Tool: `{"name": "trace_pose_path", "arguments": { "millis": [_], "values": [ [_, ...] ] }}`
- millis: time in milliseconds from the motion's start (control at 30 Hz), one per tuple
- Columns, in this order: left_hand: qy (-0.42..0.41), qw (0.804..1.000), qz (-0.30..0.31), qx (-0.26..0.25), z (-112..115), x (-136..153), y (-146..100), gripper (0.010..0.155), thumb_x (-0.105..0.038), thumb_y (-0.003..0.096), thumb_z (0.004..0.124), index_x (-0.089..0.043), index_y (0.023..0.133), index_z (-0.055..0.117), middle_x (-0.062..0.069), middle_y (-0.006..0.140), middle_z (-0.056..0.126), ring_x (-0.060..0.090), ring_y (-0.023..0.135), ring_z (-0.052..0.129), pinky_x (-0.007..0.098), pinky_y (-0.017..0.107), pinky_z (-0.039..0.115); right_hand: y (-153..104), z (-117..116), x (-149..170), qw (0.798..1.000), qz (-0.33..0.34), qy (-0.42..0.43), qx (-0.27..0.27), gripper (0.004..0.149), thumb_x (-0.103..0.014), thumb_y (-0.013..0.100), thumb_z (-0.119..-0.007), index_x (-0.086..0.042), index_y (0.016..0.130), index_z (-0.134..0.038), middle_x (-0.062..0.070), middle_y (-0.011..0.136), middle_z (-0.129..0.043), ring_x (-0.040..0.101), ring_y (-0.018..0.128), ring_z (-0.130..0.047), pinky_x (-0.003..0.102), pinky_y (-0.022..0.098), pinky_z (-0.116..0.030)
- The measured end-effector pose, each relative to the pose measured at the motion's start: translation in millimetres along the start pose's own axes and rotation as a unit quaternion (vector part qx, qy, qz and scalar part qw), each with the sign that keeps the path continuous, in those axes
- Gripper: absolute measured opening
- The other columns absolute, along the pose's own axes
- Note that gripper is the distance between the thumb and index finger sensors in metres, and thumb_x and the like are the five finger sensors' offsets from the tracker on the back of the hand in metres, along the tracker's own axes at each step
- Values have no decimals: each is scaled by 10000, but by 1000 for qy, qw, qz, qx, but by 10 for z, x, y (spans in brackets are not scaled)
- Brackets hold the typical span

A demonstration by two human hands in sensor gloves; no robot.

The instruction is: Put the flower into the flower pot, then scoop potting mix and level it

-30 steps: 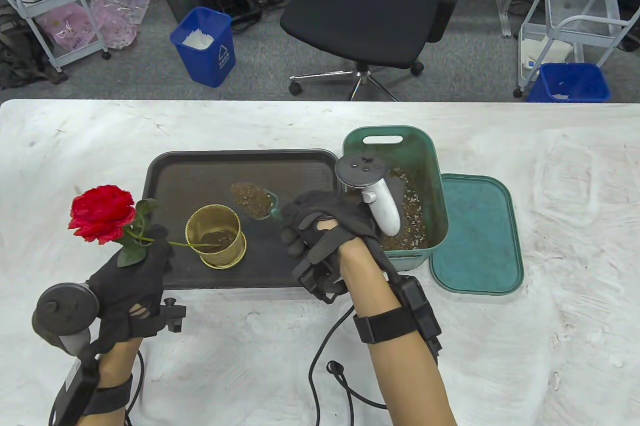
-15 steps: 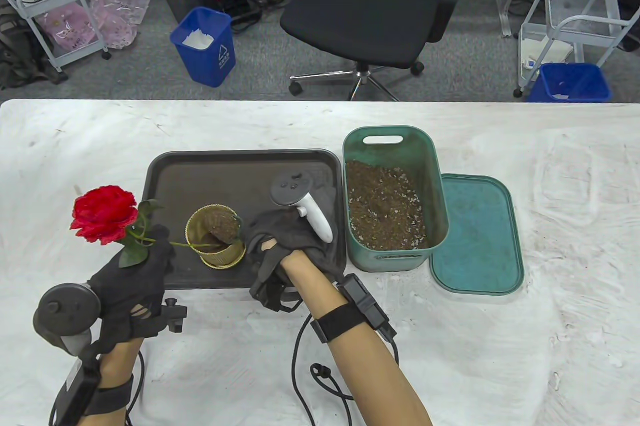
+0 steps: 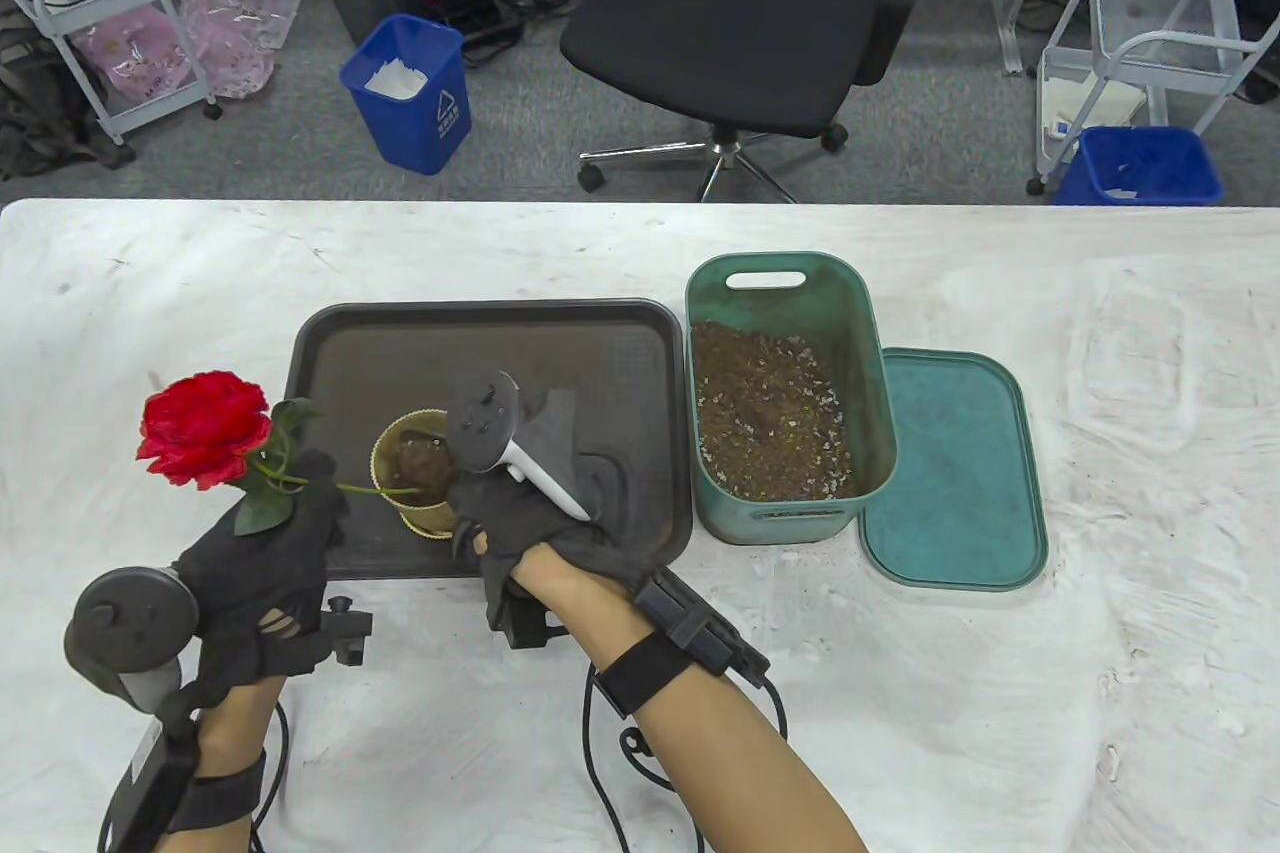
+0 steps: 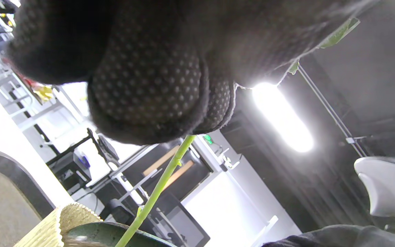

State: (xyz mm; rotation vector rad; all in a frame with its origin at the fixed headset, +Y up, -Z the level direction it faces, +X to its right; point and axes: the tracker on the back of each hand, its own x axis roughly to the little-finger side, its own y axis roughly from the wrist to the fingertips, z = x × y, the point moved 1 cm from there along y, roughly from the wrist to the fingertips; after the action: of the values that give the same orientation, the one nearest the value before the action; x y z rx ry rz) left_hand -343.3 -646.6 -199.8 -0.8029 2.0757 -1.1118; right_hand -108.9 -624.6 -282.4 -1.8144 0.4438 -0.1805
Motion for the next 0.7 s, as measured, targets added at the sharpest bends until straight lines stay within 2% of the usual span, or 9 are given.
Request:
{"name": "trace_pose_path", "arguments": {
  "millis": [267,467,700],
  "values": [
    [1,1000,0,0,-3,2,2,423,-449,426,883,-211,771,941,-30,569,1068,143,236,1135,324,252,962,-115,3,-182,994,36,-91,49,547,-332,380,-870,-68,849,-774,137,599,-1004,285,262,-1067,378,124,-945],
    [2,1000,2,0,-2,-2,1,422,-448,426,883,-211,771,941,-28,569,1069,144,235,1136,325,250,962,-137,96,-173,994,32,-90,53,545,-331,380,-868,-68,848,-776,139,595,-1006,287,259,-1065,380,122,-943],
    [2,1000,2,1,-3,-2,-1,423,-448,425,884,-211,771,941,-30,568,1069,143,236,1135,324,249,962,-239,450,-29,993,29,-58,100,541,-330,379,-861,-66,845,-780,139,590,-1007,284,253,-1065,380,117,-943]
  ]
}}
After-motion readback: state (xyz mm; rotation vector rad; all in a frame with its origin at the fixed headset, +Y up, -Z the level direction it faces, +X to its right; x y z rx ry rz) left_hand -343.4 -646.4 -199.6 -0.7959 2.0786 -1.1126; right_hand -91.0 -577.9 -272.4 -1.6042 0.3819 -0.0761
